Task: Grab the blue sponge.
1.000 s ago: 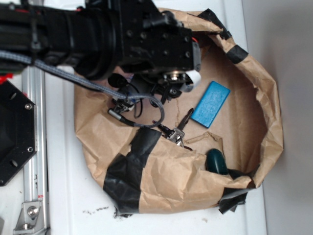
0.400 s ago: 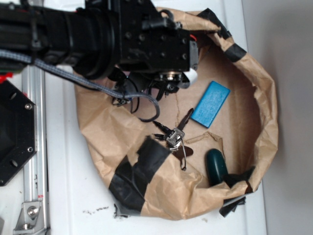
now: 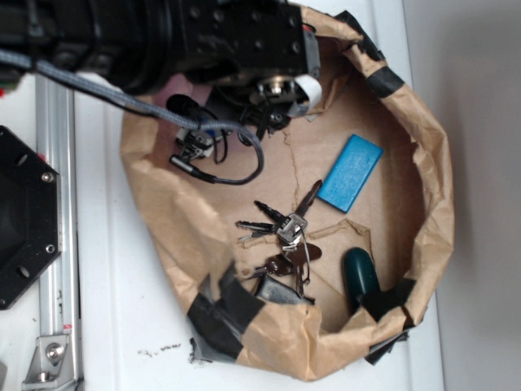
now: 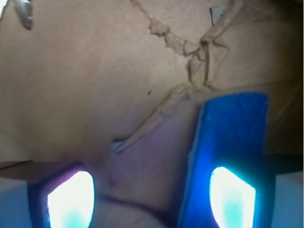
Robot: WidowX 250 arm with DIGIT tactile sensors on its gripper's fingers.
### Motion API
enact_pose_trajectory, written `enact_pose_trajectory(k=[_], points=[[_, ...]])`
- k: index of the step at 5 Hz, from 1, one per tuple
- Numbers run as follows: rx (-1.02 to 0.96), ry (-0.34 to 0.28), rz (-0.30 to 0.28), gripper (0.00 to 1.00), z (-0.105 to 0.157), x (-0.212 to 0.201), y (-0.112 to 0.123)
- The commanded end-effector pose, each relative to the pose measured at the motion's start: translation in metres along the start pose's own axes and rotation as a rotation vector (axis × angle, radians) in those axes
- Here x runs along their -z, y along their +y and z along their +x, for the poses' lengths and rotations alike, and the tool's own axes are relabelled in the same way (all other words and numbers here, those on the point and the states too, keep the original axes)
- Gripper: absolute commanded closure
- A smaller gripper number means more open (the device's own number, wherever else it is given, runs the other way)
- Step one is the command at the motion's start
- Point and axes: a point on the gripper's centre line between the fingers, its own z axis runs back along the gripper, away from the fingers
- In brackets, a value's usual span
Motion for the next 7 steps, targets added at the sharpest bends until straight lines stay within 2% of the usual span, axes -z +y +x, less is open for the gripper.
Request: enact_pose_trajectory(k=[1,2,5,7], points=[[-0.064,-0.166,0.055,0.0,-0.007,-0.063,0.009],[-0.083,-0.188,0.054,0.0,-0.009,-0.073,0.014],[-0.063,-0.107,0.093,0.0,-0.001,-0.046,0.011],[-0.089,-0.072,0.086,0.0,0.015,-0.008,0.006]])
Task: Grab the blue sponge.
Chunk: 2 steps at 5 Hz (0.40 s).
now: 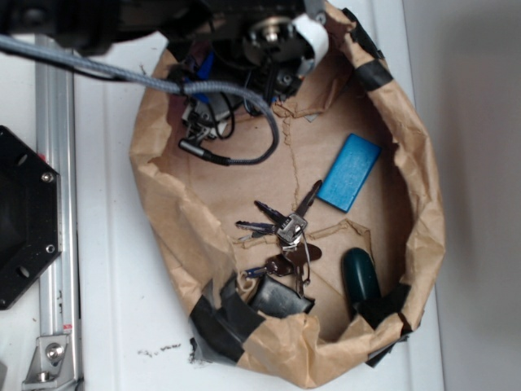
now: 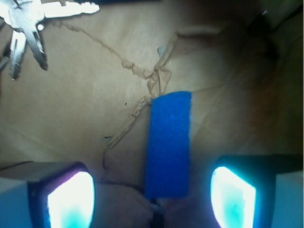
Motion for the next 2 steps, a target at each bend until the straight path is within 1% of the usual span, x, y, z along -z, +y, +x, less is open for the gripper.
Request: enact_pose_trajectory(k=[1,2], points=[[0.01,0.057,0.015,0.0,0.015,0.054,-0.021],[0.027,0.116,0.051,0.0,0.01,0.069,-0.019]])
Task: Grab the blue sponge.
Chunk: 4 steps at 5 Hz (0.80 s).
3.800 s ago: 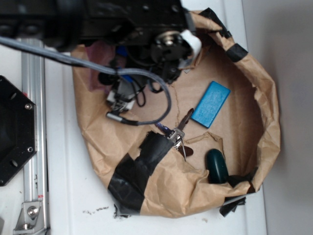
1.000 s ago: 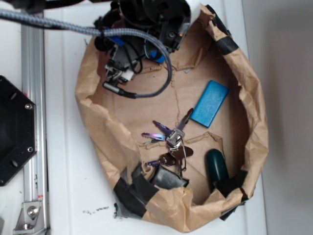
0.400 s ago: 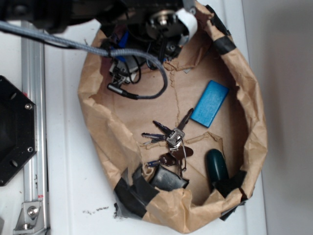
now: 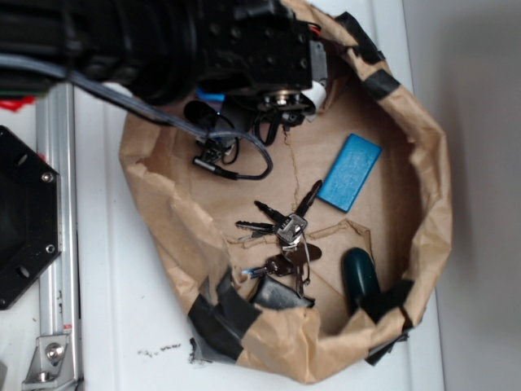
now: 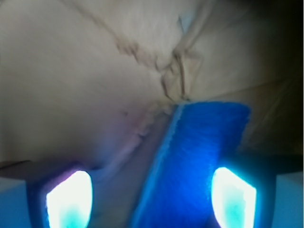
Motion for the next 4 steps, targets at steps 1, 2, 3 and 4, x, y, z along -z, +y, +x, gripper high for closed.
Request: enact_pose_trajectory(k=[1,2,3,4], points=[[-0.044,0.054,0.051,1.0,-0.008,0.019,-0.003],[-0.043,0.042,0.064,1.0,-0.006,0.013,-0.005],[-0.035,0.041,0.063,1.0,-0.006,0.01,-0.008],[-0.037,0.028,0.06,1.0,-0.005,0.005,-0.01]])
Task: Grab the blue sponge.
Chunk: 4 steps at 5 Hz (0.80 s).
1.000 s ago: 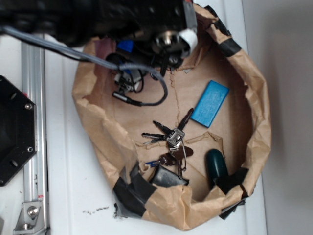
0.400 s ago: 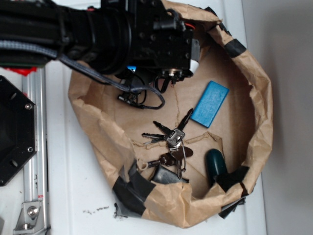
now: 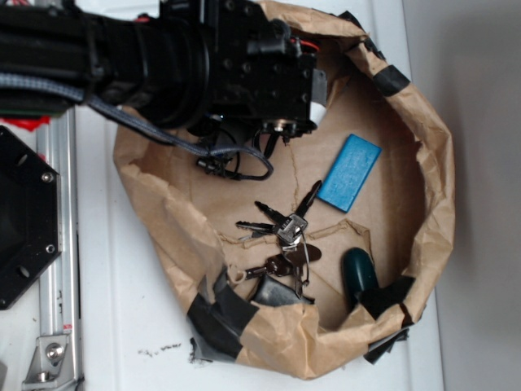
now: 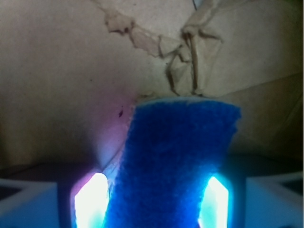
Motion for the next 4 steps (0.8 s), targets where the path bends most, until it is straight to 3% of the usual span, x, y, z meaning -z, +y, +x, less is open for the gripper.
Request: enact_pose_trajectory(k=[1,2,3,4], points=[[-0.044,-0.053,-0.007,1.0,-0.003,-0.02,-0.009],[-0.166,-0.249,0.049,1.0,0.009,-0.077,-0.027],[-0.432,-0.329,0.061,1.0,0.008,-0.134,-0.042],[-0.643,-0.36,0.068,1.0,0.002,-0.166,-0.045]])
